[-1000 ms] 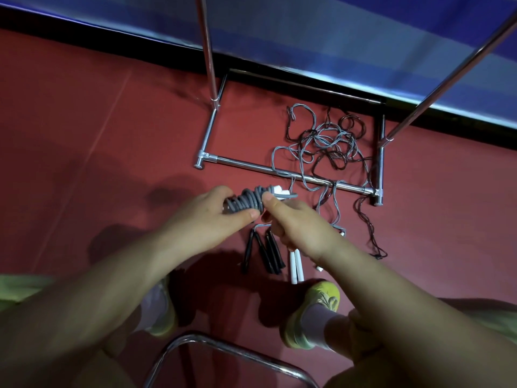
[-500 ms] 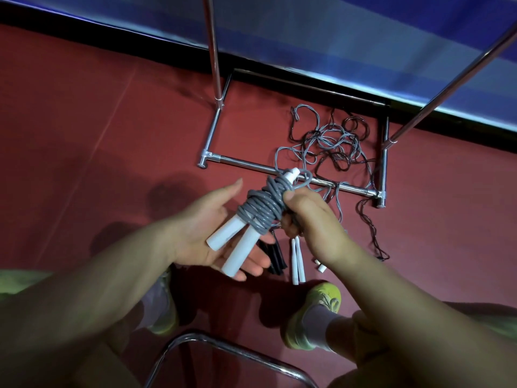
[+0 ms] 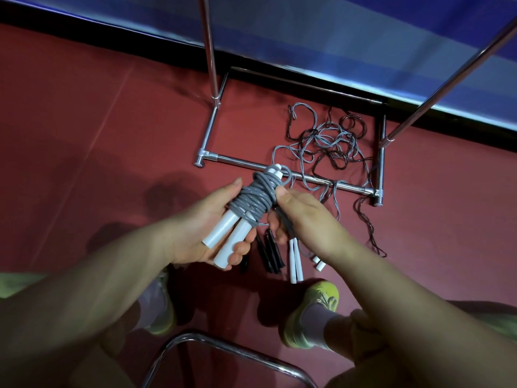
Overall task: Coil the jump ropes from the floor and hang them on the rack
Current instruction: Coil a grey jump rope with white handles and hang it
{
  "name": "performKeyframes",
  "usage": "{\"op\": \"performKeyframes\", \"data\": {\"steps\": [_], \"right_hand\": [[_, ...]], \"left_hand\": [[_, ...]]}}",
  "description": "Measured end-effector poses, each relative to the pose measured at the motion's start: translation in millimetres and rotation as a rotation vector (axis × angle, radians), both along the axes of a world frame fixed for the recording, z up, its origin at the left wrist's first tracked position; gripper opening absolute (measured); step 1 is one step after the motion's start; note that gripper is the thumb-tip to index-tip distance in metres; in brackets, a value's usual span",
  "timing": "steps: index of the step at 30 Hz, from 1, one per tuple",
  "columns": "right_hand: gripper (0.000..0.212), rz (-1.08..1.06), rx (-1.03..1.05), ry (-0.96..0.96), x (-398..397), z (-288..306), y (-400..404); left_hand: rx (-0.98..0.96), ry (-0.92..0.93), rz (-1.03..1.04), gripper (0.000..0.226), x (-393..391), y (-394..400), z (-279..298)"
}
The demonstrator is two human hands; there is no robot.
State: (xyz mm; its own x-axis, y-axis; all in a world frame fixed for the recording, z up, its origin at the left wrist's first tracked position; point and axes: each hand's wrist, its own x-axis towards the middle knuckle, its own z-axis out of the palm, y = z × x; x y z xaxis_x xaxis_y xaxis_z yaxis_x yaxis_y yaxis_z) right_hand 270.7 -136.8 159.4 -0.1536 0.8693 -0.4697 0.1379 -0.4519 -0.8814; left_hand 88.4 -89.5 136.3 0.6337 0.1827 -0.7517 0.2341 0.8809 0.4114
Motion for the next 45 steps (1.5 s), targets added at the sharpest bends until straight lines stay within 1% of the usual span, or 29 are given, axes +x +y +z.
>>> {"op": "performKeyframes", "data": {"steps": [3,7,10,13,15,17,18,20,22,25,27,28,31,33,35,39,42,45], "right_hand": [[0.051,0.005,-0.02,-0.091,1,6,0],[0.058,0.022,-0.006,-0.231,2,9,0],[0.057,0.016,-0.006,-0.224,2,8,1],[0.054,0.03,-0.015,-0.198,1,8,1],[0.055,0.032,-0.027,-0.182,1,7,1],[0.062,0.039,-0.057,-0.179,1,6,1],[0.066,0.054,-0.085,-0.18,1,5,0],[0.072,0.08,-0.178,-0.144,-2,4,-2],[0.072,0.078,-0.278,-0.082,-4,4,-3],[0.073,0.058,-0.329,-0.079,-5,4,-1],[0.064,0.013,-0.357,-0.052,-3,3,1],[0.058,-0.011,-0.378,-0.036,-2,4,2],[0.043,-0.038,-0.411,-0.024,1,3,3],[0.039,-0.052,-0.397,-0.039,3,2,3],[0.036,-0.089,-0.359,-0.036,4,1,3],[0.035,-0.114,-0.275,0.01,4,3,3],[0.045,-0.117,-0.243,-0.036,2,3,1],[0.044,-0.157,-0.21,-0.062,2,-1,1]], "left_hand": [[0.027,0.026,0.018,0.089,0,3,-3],[0.08,0.06,-0.025,0.085,0,5,0],[0.116,0.094,-0.058,0.085,-1,5,3],[0.208,0.118,-0.03,0.079,1,4,6],[0.284,0.144,-0.018,0.073,2,3,11],[0.391,0.208,-0.059,0.069,4,0,19],[0.471,0.271,-0.109,0.067,5,-2,23],[0.642,0.408,-0.206,0.054,7,-7,27],[0.781,0.443,-0.23,0.043,9,-10,28],[0.904,0.515,-0.301,0.034,9,-12,29],[1.02,0.609,-0.359,0.029,7,-11,27],[1.072,0.656,-0.39,0.036,6,-11,25],[1.205,0.783,-0.48,0.076,2,-11,19],[1.279,0.864,-0.562,0.089,1,-12,17],[1.341,0.915,-0.608,0.086,2,-12,15],[1.402,0.952,-0.642,0.066,4,-10,17],[1.444,0.984,-0.69,0.066,4,-10,20],[1.388,0.953,-0.7,0.072,4,-11,19]]}}
